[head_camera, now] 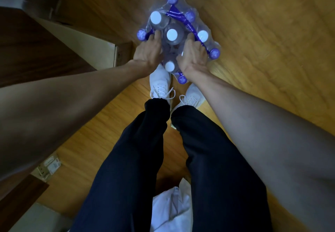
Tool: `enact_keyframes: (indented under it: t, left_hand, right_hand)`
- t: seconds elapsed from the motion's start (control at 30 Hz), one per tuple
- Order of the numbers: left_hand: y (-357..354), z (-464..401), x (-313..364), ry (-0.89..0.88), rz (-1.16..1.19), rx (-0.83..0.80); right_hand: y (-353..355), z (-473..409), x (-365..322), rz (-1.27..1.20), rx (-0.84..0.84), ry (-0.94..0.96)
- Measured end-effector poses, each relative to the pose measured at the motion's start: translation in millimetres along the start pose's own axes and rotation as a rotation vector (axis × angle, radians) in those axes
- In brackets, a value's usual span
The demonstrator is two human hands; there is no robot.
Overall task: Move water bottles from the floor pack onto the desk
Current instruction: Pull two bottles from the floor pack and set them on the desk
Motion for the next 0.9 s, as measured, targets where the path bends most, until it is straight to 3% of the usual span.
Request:
enact_keyframes:
  t: [0.23, 0.53, 0.9]
  left_hand:
    - [17, 27, 3, 0.000, 0.154, 0.028]
    - [59, 87, 17, -0.032, 0.149, 0.034]
    - [121, 212, 45, -0.064, 0.279, 0.134]
  right_hand:
    - [16, 19, 0, -0.165, 0.004, -0.099]
    - [47, 78, -16, -0.291, 0.013, -0.118]
    - [117, 190, -42, -0.332, 0.007, -0.138]
Point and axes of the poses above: each hand's wrist, its own z-axis away from the middle knuckle, its own y-axis out of the back of the hand, x = y × z, the point moved 10 cm from there along -z, towards the middle knuckle, and after that the axes turned 10 degrees about -x, right-handed, at the moved point
